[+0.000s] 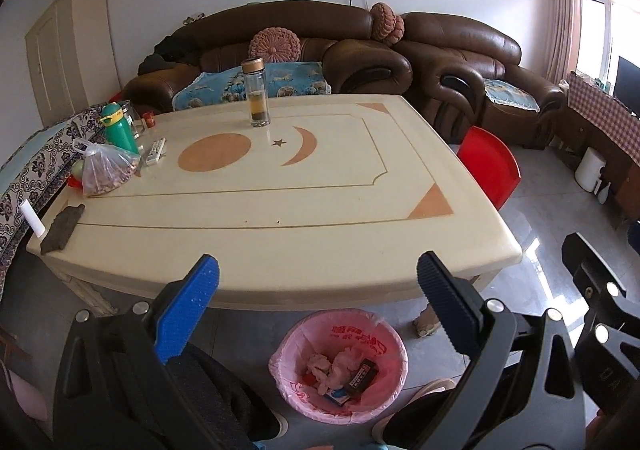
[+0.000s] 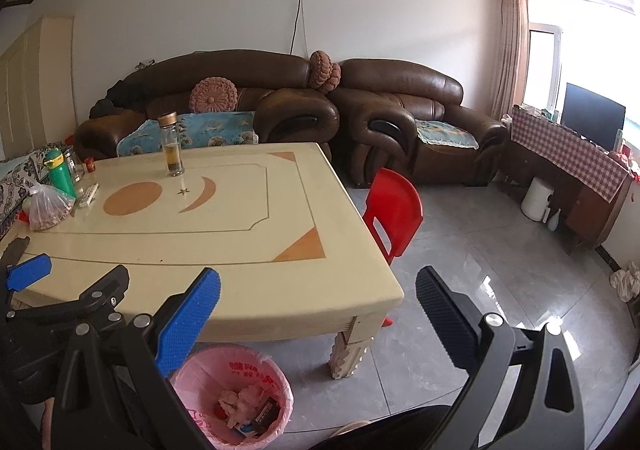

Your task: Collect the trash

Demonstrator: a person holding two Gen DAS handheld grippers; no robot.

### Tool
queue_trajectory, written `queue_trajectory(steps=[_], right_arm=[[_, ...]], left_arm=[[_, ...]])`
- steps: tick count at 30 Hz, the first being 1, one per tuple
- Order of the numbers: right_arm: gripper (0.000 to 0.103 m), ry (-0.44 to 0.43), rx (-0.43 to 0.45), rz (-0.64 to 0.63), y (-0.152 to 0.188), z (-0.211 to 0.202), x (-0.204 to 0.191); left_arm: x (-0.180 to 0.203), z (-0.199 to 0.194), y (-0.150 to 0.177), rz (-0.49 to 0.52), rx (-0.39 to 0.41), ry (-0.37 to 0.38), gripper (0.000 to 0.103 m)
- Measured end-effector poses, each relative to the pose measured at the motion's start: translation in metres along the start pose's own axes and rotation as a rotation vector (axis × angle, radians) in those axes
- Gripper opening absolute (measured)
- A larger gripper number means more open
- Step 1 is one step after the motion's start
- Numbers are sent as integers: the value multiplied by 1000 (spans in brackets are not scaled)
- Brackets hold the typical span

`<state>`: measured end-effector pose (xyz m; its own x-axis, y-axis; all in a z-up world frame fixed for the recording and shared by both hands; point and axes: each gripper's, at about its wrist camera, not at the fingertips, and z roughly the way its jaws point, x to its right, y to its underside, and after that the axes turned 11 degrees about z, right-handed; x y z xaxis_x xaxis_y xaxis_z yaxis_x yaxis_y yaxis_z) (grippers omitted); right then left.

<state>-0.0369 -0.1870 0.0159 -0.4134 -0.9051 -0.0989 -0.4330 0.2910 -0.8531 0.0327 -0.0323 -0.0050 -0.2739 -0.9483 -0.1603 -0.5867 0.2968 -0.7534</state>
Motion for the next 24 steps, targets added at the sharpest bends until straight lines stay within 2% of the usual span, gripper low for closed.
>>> queue_trajectory(steps=[24], right_arm=[[96,-1,-15,-22,2,5,-4]], left_arm=[[-8,4,-3,-13,-14,-15,97]])
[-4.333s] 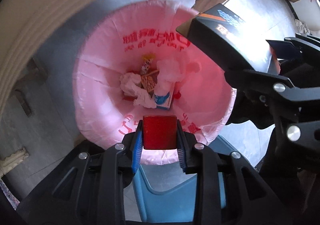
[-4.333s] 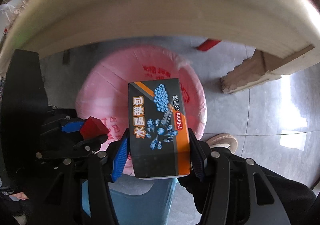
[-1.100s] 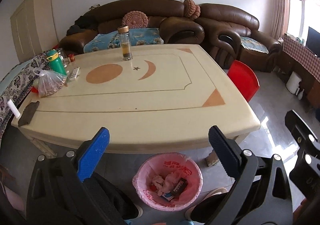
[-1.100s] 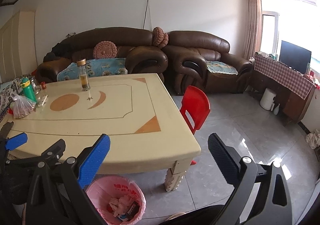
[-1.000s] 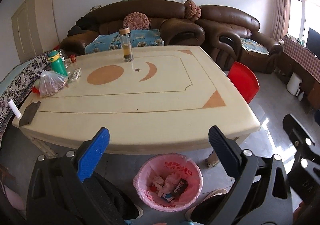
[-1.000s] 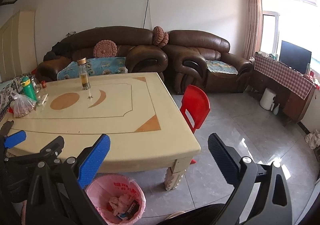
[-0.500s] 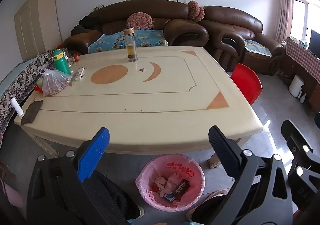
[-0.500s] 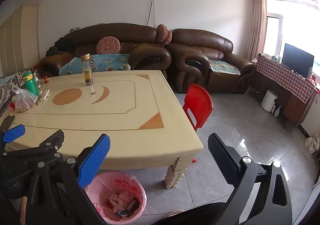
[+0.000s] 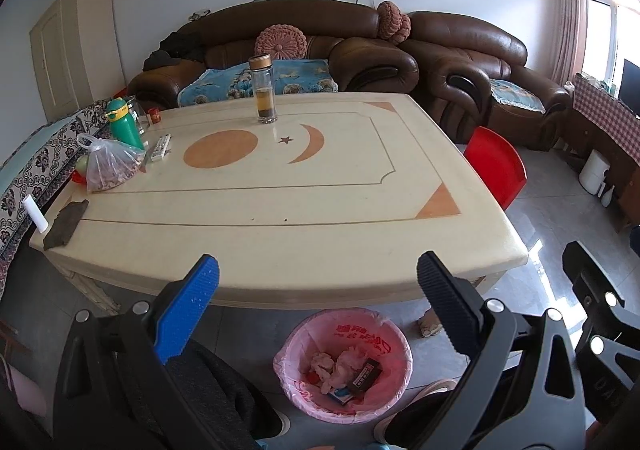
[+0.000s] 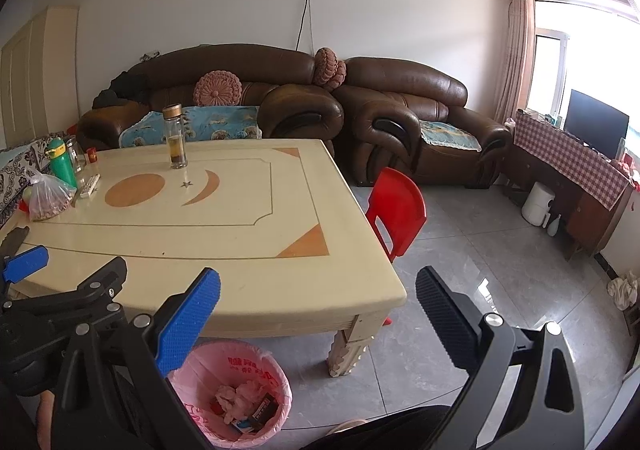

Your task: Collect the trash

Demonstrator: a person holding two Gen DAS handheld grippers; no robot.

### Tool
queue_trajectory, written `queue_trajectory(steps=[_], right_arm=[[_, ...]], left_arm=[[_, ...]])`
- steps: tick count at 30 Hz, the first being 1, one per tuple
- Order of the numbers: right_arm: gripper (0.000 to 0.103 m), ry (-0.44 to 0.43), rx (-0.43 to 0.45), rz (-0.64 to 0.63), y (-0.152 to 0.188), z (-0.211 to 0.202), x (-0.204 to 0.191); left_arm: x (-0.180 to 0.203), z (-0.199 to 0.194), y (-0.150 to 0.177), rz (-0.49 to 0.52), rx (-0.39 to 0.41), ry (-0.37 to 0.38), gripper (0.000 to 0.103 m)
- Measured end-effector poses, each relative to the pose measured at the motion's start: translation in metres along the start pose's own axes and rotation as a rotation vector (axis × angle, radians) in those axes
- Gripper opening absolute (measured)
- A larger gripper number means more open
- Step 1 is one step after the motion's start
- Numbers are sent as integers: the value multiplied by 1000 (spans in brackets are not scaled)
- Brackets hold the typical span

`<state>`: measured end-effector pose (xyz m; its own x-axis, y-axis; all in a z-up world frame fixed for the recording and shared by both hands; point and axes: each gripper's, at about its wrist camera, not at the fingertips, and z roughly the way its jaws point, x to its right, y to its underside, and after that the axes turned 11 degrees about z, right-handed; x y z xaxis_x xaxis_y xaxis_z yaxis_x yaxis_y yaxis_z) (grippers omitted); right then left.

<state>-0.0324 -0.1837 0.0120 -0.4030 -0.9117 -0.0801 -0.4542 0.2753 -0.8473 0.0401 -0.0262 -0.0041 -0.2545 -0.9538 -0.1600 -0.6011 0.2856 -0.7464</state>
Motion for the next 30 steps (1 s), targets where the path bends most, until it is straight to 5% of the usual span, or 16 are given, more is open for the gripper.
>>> queue_trajectory(steps=[18,30], right_arm=[[96,16,-6,-5,-1,6,6],[96,17,-25,-7,0,14,6]], left_arm=[[-6,9,4,-13,-29,-14,97],[-9,16,8,-12,-42,61,97]])
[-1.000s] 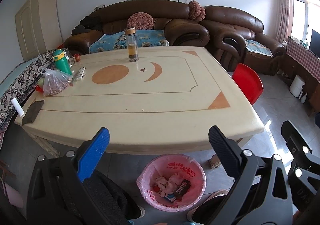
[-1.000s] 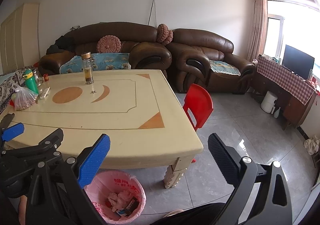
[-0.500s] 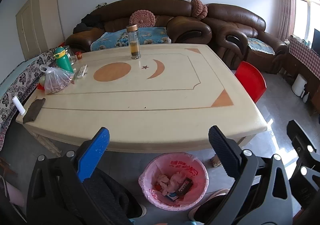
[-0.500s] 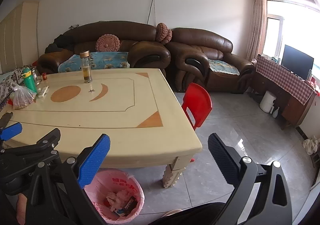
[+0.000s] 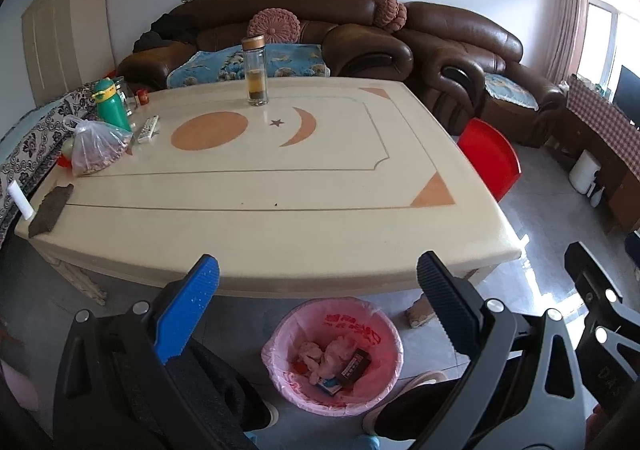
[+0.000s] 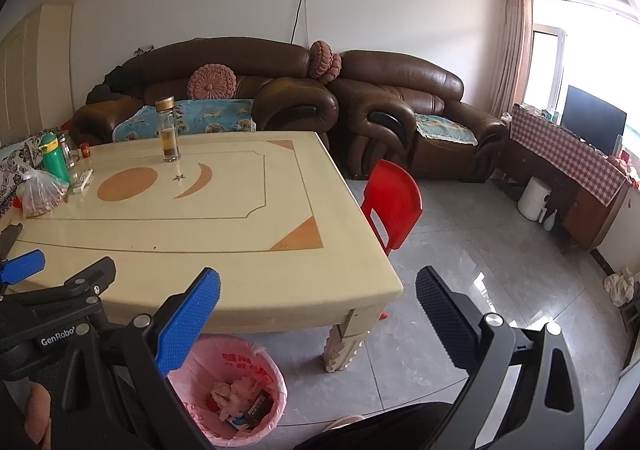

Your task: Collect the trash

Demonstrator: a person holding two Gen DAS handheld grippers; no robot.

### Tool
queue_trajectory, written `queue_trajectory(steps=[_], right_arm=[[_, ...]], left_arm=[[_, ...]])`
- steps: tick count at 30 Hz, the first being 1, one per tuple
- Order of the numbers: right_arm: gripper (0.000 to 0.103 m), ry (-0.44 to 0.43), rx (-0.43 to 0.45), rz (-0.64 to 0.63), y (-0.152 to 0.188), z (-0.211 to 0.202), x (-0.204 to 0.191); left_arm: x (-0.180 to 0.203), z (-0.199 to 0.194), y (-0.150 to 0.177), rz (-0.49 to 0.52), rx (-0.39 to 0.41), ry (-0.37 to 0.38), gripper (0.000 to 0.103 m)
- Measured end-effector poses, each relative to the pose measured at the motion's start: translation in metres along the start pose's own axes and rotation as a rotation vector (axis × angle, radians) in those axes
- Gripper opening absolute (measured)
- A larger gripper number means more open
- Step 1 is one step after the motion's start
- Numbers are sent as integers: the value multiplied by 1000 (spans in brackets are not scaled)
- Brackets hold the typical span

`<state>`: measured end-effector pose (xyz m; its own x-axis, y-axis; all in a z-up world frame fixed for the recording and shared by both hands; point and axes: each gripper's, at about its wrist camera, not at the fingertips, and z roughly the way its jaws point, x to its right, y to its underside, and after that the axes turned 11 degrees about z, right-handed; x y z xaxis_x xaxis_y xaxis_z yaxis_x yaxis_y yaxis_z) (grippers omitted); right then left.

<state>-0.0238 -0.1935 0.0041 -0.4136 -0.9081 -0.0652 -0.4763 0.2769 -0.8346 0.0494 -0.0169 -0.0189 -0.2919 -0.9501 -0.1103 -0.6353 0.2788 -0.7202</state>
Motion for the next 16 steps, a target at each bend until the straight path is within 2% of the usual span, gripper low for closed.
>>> queue_trajectory(steps=[6,9,16], right_arm=[[96,0,-1,2,-1,1,0],[96,1,0,4,0,2,0],[96,2,2,3,1,2,0]], left_arm=[[3,-4,0,14,18,-14,97],[0,1,0,-1,-18,1,97],[-6,12,1,-7,-72,-34,97]])
